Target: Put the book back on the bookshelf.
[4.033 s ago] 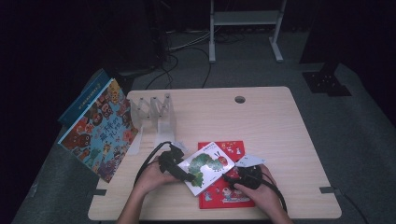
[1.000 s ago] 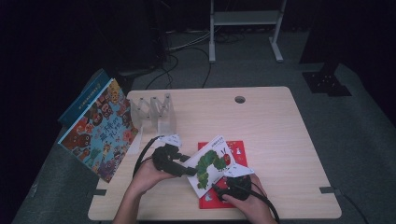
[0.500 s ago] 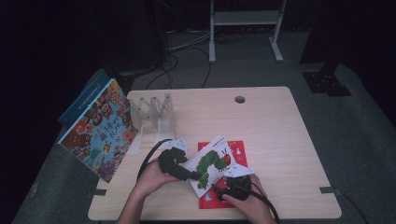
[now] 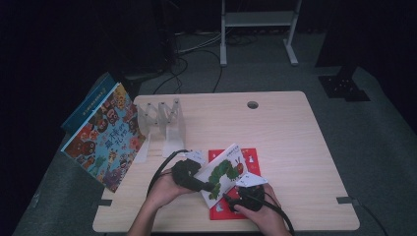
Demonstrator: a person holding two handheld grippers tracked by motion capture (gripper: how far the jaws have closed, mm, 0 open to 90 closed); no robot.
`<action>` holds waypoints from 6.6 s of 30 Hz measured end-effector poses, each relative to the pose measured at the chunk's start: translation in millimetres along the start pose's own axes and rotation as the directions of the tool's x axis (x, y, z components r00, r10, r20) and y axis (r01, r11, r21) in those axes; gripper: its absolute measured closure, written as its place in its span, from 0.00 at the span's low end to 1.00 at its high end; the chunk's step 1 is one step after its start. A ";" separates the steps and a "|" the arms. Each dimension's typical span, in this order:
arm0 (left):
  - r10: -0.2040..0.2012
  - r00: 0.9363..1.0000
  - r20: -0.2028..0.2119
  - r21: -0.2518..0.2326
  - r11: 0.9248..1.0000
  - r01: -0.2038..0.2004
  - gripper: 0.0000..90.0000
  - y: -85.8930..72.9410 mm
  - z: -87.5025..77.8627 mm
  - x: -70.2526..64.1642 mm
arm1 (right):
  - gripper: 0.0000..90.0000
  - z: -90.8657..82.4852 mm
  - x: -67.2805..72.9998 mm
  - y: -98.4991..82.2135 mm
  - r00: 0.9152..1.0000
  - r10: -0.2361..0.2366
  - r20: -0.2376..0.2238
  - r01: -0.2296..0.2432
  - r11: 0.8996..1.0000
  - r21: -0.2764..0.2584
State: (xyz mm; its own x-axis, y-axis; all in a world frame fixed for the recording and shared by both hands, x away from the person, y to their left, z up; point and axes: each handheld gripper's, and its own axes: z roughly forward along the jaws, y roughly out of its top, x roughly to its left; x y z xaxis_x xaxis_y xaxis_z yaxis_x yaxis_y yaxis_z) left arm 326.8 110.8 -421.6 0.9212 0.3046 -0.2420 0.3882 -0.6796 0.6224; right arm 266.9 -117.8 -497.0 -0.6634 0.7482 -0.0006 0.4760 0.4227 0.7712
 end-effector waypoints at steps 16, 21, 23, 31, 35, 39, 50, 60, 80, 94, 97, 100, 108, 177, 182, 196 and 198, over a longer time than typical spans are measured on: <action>0.027 0.996 -0.089 -0.063 0.997 -0.032 0.80 -2.2 -13.0 6.5 | 0.18 -1.4 -3.0 1.7 1.000 -0.006 -0.015 0.006 1.000 0.021; 0.018 0.996 -0.084 -0.061 0.998 -0.023 0.75 -4.8 -5.7 8.6 | 0.18 -1.2 -3.3 1.7 1.000 -0.009 -0.014 0.009 1.000 0.019; 0.019 0.996 -0.088 -0.058 0.998 -0.024 0.75 -5.5 -3.6 10.2 | 0.18 -1.2 -3.1 1.7 1.000 -0.008 -0.014 0.008 1.000 0.016; 0.018 0.995 -0.099 -0.072 0.997 -0.025 0.83 -5.9 -0.8 9.7 | 0.18 -1.1 -3.0 1.6 1.000 -0.005 -0.015 0.005 1.000 0.016; 0.026 0.993 -0.117 -0.080 0.996 -0.036 0.84 -4.5 -2.0 8.2 | 0.18 -1.1 -3.0 1.5 1.000 -0.006 -0.014 0.006 1.000 0.014; 0.021 0.992 -0.123 -0.103 0.994 -0.033 0.84 -4.9 -7.3 8.5 | 0.18 -1.3 -2.9 1.2 1.000 -0.006 -0.014 0.006 1.000 0.015; -0.015 0.988 -0.156 -0.149 0.989 -0.008 0.84 -15.5 -43.7 11.6 | 0.18 -1.3 -3.0 1.0 1.000 -0.007 -0.014 0.007 1.000 0.013; -0.090 0.975 -0.201 -0.225 0.973 0.043 0.84 -44.8 -92.6 13.5 | 0.18 -1.3 -2.8 1.1 1.000 -0.003 -0.015 0.003 1.000 0.013; -0.275 0.909 -0.314 -0.340 0.926 0.162 0.84 -113.3 -163.2 19.7 | 0.18 -1.3 -3.1 1.1 1.000 -0.006 -0.015 0.006 1.000 0.013; -0.319 0.860 -0.398 -0.363 0.916 0.172 0.84 -105.3 -163.1 39.4 | 0.18 -1.3 -3.2 1.1 1.000 -0.005 -0.016 0.006 1.000 0.013; -0.326 0.852 -0.410 -0.371 0.913 0.170 0.84 -98.4 -160.8 45.3 | 0.18 -1.3 -3.1 1.1 1.000 -0.005 -0.016 0.005 1.000 0.013; -0.329 0.845 -0.422 -0.375 0.912 0.167 0.84 -91.2 -157.8 52.5 | 0.18 -1.3 -3.2 1.1 1.000 -0.005 -0.016 0.005 1.000 0.013; -0.348 0.835 -0.427 -0.409 0.897 0.165 0.84 -77.4 -146.3 72.5 | 0.18 -1.3 -3.1 1.2 1.000 -0.002 -0.016 0.002 1.000 0.012; -0.306 0.823 -0.479 -0.251 0.946 0.205 0.70 -110.7 -107.6 74.3 | 0.18 -1.4 -3.3 0.9 1.000 -0.005 -0.016 0.005 1.000 0.012; -0.291 0.840 -0.458 -0.228 0.952 0.206 0.78 -105.4 -98.6 74.5 | 0.18 -1.4 -3.3 0.8 1.000 -0.004 -0.016 0.004 1.000 0.012; -0.260 0.848 -0.461 -0.218 0.960 0.176 0.73 -78.3 -75.8 76.9 | 0.18 -1.4 -3.2 0.9 1.000 -0.005 -0.016 0.005 1.000 0.012; -0.266 0.845 -0.465 -0.228 0.958 0.177 0.73 -75.9 -73.2 77.7 | 0.18 -1.4 -3.2 0.8 1.000 -0.005 -0.015 0.005 1.000 0.012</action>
State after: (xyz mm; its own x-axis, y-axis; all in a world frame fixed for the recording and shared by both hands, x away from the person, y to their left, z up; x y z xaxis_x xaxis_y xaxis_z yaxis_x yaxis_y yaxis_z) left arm 367.1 234.9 -433.1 0.6629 0.7483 -0.0244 0.5290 -0.4451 0.7226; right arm 268.6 -120.6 -495.5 -0.6746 0.7382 0.0053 0.4792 0.4325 0.7637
